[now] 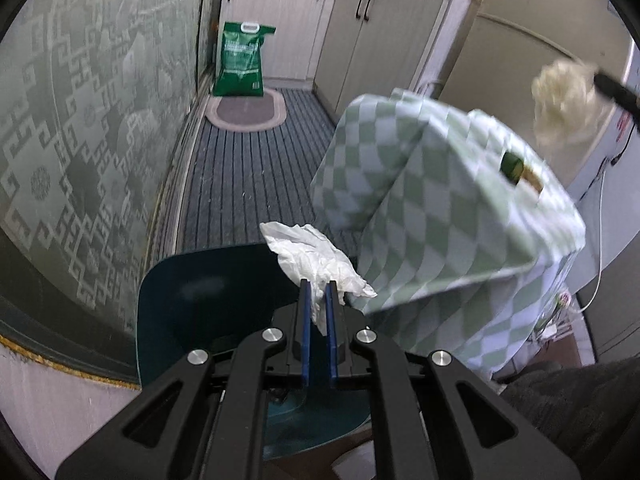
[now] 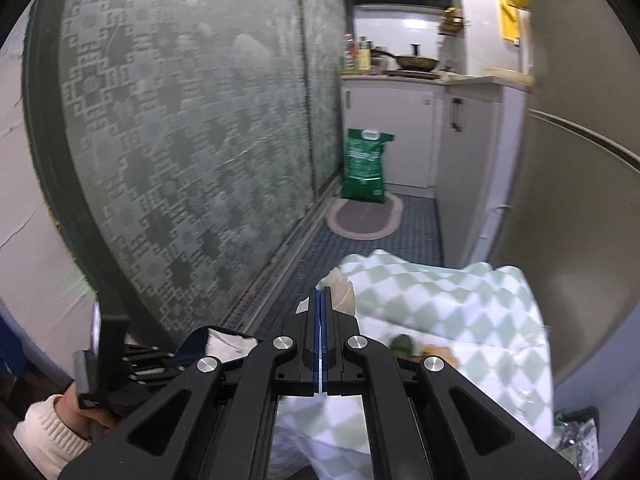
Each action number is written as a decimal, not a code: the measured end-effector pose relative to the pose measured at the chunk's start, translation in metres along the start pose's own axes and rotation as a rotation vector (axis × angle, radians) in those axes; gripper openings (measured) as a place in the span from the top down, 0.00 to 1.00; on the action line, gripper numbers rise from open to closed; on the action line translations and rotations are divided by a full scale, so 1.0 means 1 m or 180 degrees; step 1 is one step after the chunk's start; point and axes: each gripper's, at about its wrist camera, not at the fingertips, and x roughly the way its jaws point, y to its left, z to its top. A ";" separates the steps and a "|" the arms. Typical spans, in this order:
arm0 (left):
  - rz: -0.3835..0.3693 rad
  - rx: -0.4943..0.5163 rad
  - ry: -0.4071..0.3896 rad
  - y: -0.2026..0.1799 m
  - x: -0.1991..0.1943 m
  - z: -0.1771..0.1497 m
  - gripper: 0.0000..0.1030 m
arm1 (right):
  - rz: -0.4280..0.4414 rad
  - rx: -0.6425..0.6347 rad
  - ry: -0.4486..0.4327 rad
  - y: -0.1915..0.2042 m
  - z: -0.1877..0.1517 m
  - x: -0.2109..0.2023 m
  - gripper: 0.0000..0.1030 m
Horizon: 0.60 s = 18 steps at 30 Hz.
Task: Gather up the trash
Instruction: 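Drop the tissue into the teal bin with the left tool while the right tool drops the bag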
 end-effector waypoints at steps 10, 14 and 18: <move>0.0167 -0.0010 0.0360 0.024 0.017 -0.021 0.89 | 0.0422 -0.0133 0.0245 0.053 -0.006 0.044 1.00; 0.0235 -0.0016 0.0421 0.031 0.020 -0.025 0.86 | 0.0527 -0.0143 0.0425 0.066 -0.014 0.064 1.00; 0.0297 -0.0026 0.0299 0.036 0.011 -0.025 0.86 | 0.0598 -0.0180 0.0662 0.078 -0.028 0.088 1.00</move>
